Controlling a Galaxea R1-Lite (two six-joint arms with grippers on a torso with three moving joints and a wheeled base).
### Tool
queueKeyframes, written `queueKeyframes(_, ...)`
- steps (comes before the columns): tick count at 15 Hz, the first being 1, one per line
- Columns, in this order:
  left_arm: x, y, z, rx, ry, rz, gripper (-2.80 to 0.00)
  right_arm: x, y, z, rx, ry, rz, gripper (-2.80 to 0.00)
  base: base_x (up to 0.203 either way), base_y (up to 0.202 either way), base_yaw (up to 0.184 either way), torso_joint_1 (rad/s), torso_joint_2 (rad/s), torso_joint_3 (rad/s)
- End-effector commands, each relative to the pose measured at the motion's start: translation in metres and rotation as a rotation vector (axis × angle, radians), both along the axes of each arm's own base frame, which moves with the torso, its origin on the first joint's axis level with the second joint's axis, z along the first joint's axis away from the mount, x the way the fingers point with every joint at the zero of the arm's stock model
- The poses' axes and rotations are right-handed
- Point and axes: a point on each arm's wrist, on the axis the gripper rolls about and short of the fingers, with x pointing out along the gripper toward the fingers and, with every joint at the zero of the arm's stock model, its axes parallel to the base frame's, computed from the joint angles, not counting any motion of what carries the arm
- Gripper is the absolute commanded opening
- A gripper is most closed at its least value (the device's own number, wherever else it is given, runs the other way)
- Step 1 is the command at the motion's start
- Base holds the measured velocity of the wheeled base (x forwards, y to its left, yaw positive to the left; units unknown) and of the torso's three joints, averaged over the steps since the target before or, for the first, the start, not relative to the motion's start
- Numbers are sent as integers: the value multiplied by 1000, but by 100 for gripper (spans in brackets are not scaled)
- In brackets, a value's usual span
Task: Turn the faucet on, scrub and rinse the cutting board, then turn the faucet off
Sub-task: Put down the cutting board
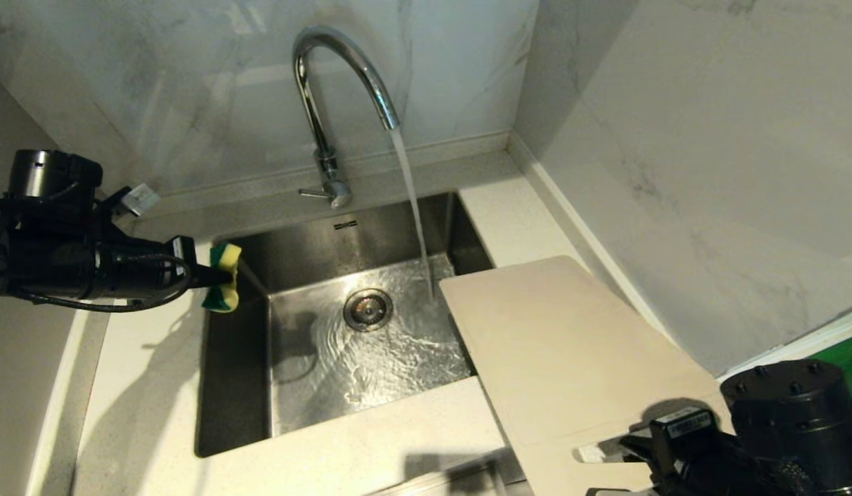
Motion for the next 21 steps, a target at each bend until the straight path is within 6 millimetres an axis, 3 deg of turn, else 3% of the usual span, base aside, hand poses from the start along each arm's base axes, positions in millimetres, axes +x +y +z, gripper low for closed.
queueKeyframes(1, 0, -7, 3, -5, -9, -23, -280, 4, 4, -14, 9, 126, 12, -280, 0, 0, 0, 0, 0, 0)
queueKeyframes(11, 21, -12, -10, 2, 24, -27, -280, 23, 13, -57, 116, 449, 81, -280, 0, 0, 0, 0, 0, 0)
queueKeyframes(21, 43, -15, -21, 5, 42, -28, -280, 71, 16, -105, 192, 596, 55, -280, 0, 0, 0, 0, 0, 0)
